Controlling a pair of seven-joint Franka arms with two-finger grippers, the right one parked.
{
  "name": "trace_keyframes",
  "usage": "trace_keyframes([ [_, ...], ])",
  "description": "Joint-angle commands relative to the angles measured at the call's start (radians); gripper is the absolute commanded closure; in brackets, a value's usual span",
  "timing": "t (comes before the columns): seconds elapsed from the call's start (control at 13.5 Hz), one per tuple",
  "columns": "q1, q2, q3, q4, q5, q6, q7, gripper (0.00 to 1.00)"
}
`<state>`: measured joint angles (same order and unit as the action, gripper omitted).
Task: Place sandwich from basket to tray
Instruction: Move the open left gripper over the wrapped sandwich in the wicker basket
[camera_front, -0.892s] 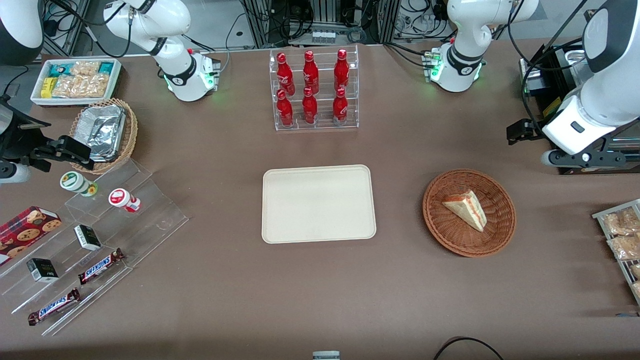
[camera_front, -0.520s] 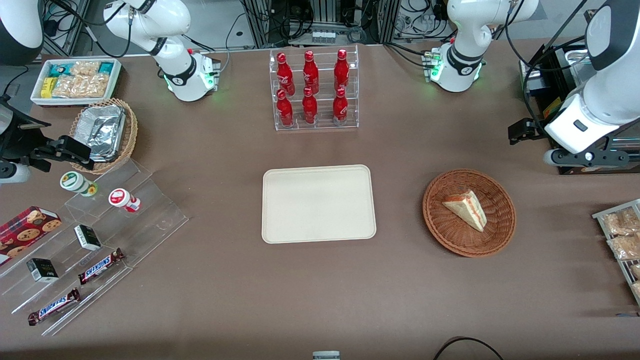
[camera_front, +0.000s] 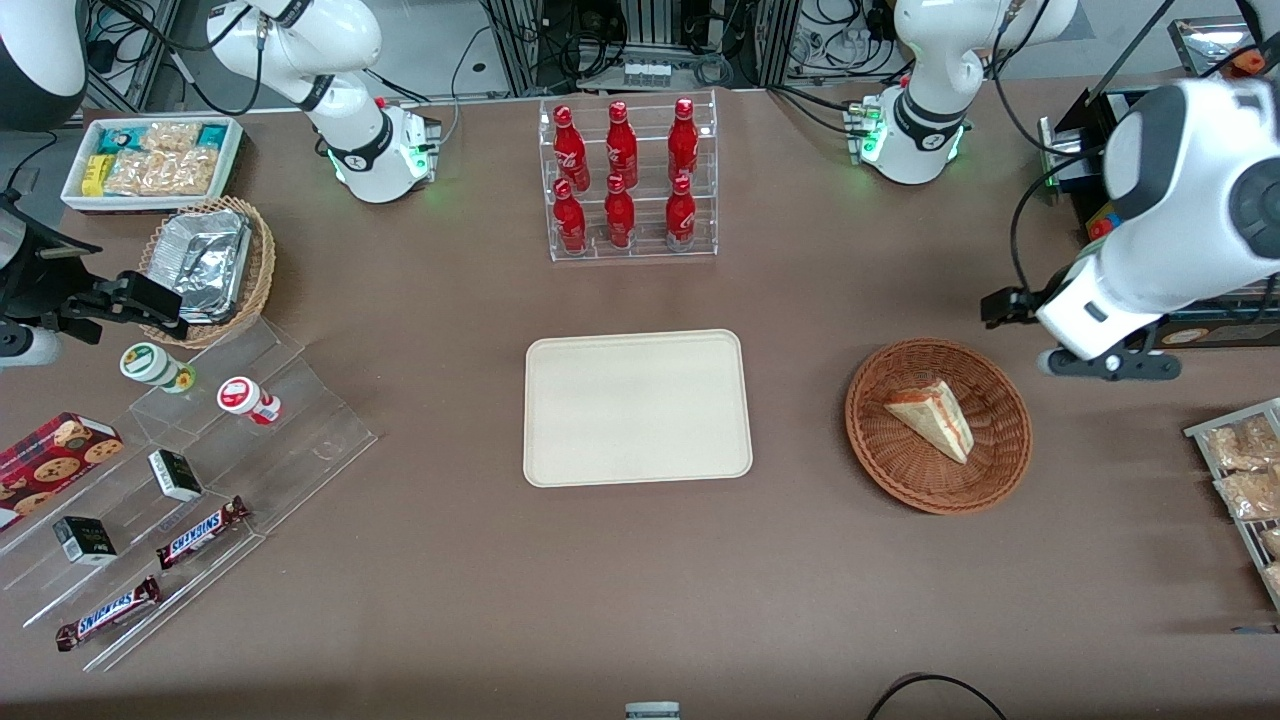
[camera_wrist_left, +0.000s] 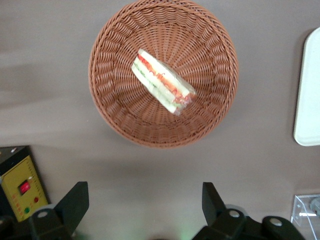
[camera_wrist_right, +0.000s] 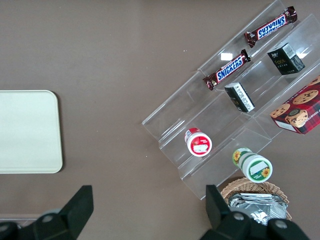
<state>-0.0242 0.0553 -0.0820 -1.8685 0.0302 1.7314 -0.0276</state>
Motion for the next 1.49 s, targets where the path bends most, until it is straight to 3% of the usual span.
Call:
trace_keyframes([
  [0.0,0.001,-0.005,0.001,-0.072,-0.003,0.086,0.014,0.00],
  [0.59,0.003,0.064,0.001,-0.190,-0.004,0.301,-0.070,0.00],
  [1.41,-0.023,0.158,-0.004,-0.228,0.000,0.545,-0.855,0.00],
])
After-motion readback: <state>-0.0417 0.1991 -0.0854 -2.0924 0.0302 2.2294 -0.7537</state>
